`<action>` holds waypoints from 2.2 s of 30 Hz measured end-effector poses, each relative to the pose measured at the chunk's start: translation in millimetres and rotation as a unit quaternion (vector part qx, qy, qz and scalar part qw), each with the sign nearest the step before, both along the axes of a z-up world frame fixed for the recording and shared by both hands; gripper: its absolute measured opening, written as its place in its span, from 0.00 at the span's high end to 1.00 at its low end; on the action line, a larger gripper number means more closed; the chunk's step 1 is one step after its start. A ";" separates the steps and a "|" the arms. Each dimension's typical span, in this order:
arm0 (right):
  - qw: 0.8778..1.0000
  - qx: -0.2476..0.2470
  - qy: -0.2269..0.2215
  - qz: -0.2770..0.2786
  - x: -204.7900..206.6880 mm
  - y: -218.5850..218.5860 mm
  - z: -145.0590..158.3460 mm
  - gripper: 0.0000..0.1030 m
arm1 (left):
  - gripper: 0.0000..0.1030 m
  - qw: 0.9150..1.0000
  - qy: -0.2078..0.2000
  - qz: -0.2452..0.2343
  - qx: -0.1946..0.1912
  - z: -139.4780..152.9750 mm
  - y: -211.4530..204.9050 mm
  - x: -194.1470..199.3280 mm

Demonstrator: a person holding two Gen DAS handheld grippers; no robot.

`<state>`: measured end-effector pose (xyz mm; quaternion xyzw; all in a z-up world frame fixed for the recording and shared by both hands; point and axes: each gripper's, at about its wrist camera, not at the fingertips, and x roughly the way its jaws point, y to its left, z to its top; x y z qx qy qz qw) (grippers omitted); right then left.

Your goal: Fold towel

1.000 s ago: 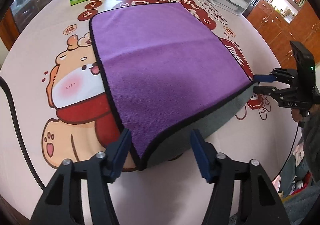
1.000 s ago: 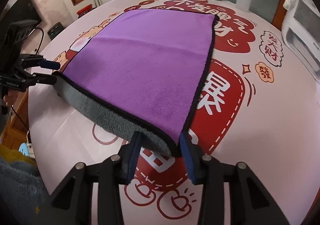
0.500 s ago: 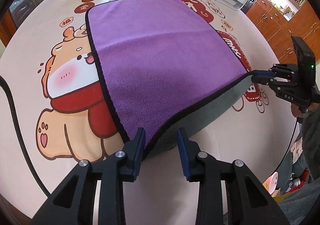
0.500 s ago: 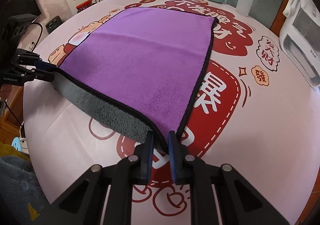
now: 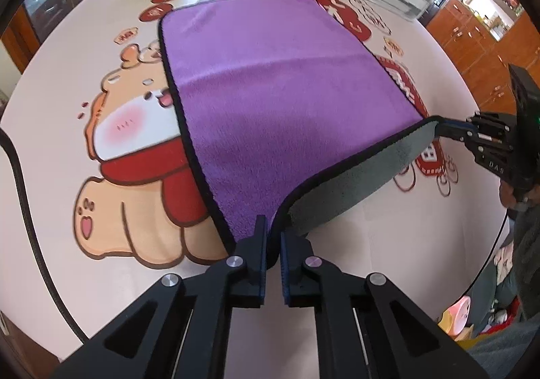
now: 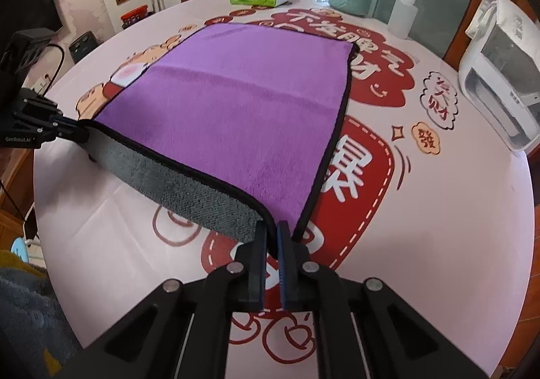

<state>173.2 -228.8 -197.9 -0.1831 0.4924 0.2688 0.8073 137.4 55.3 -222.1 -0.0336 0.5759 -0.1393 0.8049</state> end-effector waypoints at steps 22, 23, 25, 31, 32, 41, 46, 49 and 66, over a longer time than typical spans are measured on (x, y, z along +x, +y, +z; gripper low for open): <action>0.989 0.023 -0.115 -0.087 101.1 45.5 79.1 0.95 | 0.96 0.992 -0.078 0.089 0.043 84.4 35.2 110.3; 0.989 0.023 -0.116 -0.089 108.3 48.0 79.5 0.95 | 0.97 0.992 -0.078 0.092 0.044 83.8 36.3 115.7; 0.989 0.022 -0.117 -0.091 119.4 52.3 79.0 0.95 | 0.97 0.991 -0.076 0.098 0.046 81.5 39.5 128.9; 0.987 0.012 -0.122 -0.100 160.1 68.1 72.1 0.95 | 0.97 0.989 -0.073 0.116 0.049 74.7 49.9 170.8; 0.987 0.012 -0.122 -0.103 166.4 70.9 70.3 0.95 | 0.97 0.989 -0.074 0.118 0.049 73.3 50.6 175.9; 0.986 -0.002 -0.106 -0.129 219.4 90.1 40.6 0.95 | 0.97 0.987 -0.054 0.138 0.054 40.2 57.9 225.4; 0.985 -0.009 -0.096 -0.143 237.2 95.9 21.9 0.95 | 0.97 0.985 -0.045 0.160 0.038 22.6 65.8 245.5; 0.984 -0.011 -0.091 -0.153 244.6 96.6 11.7 0.95 | 0.97 0.984 -0.044 0.166 0.035 16.4 67.2 255.9; 0.982 -0.018 -0.067 -0.173 268.6 101.0 -24.3 0.95 | 0.97 0.984 -0.033 0.170 0.043 -16.3 66.6 276.3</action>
